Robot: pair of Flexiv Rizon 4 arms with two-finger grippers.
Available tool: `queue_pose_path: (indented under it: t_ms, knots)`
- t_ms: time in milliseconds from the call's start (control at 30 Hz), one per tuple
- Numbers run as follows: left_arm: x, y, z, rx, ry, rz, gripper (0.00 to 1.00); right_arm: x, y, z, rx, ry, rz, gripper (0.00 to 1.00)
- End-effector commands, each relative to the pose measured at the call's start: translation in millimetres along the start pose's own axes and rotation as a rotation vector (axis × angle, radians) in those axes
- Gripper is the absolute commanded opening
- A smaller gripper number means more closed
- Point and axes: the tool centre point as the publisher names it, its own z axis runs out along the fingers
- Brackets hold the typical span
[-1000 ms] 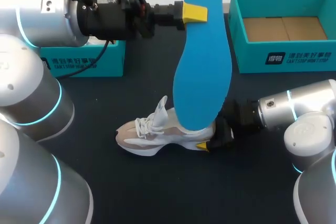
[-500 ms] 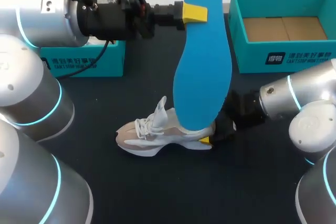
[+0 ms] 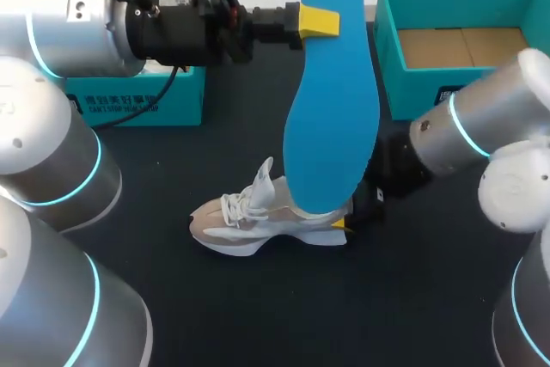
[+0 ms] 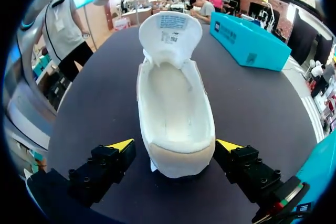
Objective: Take the shoe out of the shoebox, open the shoe tongue, remove and reinsert the insole, then place the shoe into the shoebox
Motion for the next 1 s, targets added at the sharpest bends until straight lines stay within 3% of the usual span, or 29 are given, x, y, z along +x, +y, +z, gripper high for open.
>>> queue_pose_path:
  t_ms: [33, 267, 533, 1000]
  knots:
    - [-1.0, 0.9, 1.7, 0.002, 0.0, 0.0, 0.0, -0.6, 5.2, -3.9, 0.259, -0.015, -0.006, 1.0]
    - [-1.0, 0.9, 1.7, 0.002, 0.0, 0.0, 0.0, -2.6, 6.4, -9.4, 0.275, -0.066, -0.021, 1.0]
    - [-1.0, 0.9, 1.7, 0.002, 0.0, 0.0, 0.0, -5.6, 14.3, -16.6, 0.343, -0.066, -0.034, 1.0]
    - [-1.0, 0.9, 1.7, 0.002, 0.0, 0.0, 0.0, -2.8, 22.5, -23.2, 0.375, -0.022, -0.034, 1.0]
